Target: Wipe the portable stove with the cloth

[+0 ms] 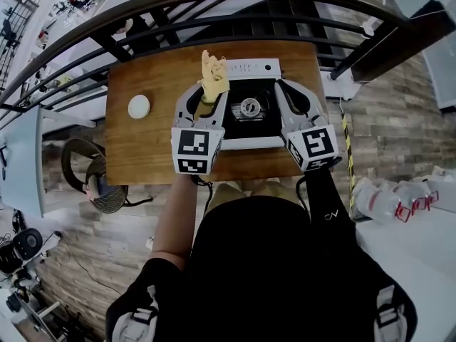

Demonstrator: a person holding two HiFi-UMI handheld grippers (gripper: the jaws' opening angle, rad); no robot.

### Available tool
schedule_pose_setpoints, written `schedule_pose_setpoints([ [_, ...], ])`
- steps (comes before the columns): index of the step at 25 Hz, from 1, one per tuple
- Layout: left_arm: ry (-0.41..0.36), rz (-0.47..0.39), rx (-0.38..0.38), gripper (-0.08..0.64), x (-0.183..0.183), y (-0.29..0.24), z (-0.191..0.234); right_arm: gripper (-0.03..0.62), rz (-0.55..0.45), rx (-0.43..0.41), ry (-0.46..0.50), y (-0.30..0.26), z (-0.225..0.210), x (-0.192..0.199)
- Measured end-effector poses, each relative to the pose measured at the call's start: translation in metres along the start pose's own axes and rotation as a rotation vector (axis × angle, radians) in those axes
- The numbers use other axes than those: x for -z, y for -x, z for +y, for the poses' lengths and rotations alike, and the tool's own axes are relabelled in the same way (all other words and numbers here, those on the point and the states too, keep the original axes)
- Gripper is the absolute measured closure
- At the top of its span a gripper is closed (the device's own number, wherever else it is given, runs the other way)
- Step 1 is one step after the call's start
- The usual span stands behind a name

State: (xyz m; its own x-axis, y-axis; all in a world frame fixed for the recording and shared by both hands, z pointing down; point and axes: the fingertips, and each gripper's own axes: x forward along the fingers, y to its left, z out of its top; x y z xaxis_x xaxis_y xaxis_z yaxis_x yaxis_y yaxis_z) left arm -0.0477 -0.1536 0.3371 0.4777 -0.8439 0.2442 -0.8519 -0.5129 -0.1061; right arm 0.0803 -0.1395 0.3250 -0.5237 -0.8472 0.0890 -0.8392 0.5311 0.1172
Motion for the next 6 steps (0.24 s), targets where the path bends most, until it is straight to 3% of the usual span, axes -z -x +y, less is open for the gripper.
schedule_pose_setpoints([
  [6,0.012,0.001,-0.001,0.403,-0.002,-0.0012,0.0022,0.591,0.0,0.001,-0.005,-0.0022,-0.0026,-0.0011],
])
